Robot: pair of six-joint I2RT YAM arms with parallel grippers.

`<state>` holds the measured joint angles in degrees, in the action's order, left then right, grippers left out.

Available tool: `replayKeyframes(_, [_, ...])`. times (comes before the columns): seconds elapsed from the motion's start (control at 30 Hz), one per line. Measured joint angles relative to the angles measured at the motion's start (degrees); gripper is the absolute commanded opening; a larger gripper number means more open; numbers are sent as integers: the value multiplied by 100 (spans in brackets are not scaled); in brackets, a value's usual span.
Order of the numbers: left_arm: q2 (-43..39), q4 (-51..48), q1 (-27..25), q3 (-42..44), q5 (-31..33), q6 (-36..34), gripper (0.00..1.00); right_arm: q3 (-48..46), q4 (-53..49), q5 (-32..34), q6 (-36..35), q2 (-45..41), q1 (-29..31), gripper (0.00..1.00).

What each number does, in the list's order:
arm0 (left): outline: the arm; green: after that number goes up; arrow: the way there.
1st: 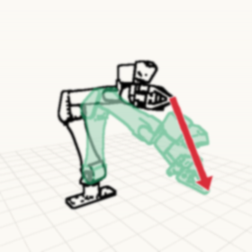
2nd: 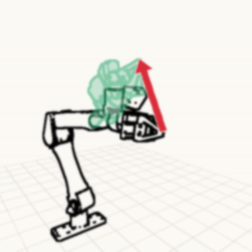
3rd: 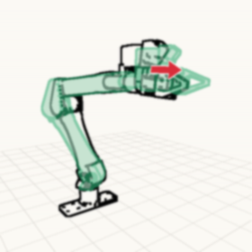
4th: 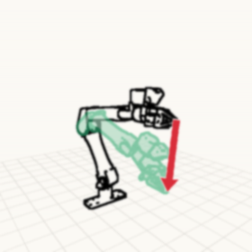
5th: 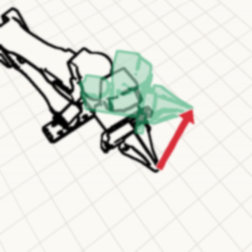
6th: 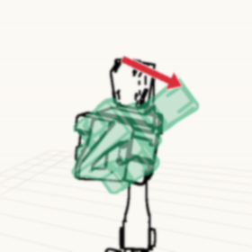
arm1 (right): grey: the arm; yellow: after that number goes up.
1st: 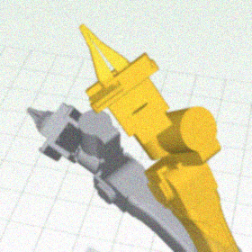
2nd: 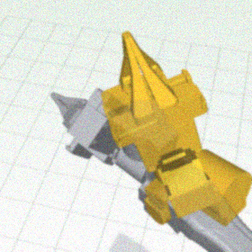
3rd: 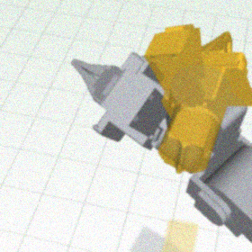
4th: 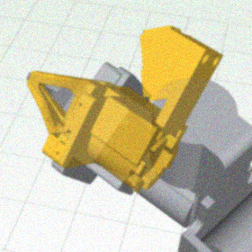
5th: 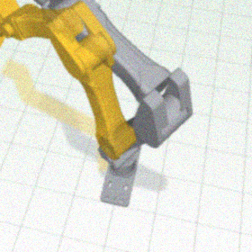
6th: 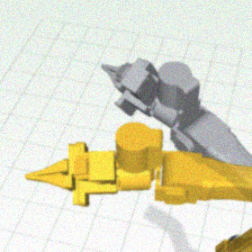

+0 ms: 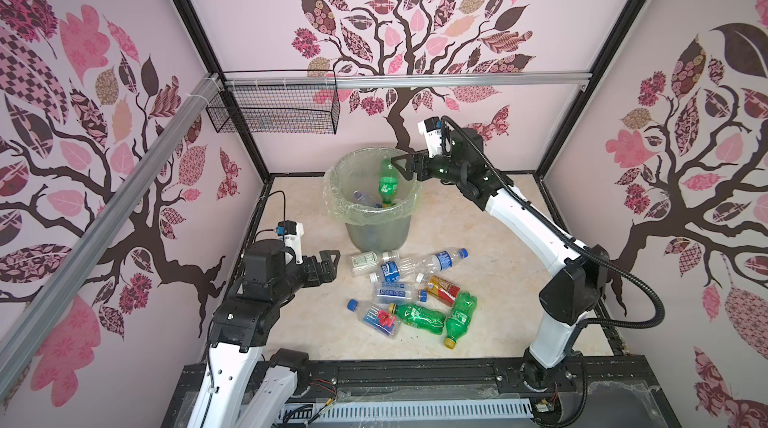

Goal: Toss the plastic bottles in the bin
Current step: 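Carry the green soda bottle over the bin with the right gripper and release, then lower the left gripper onto the blue-capped Fiji bottle while the right withdraws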

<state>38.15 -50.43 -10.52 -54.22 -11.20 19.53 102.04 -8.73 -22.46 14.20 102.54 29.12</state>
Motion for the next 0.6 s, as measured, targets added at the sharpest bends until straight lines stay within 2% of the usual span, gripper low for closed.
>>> replayKeyframes(0.13, [-4,-92,0,0,-267,181,98,-750,-24,68,-116,-522,-4,92])
replayKeyframes(0.33, [131,-98,-61,243,-787,734,98,-1882,15,352,-330,-2028,-61,94])
replayKeyframes(0.43, [83,-120,-278,463,-713,962,98,-2450,61,636,-420,-2835,-122,96])
replayKeyframes(0.6, [107,-361,-713,505,-199,1180,98,-3425,48,1296,-540,-3834,-205,97])
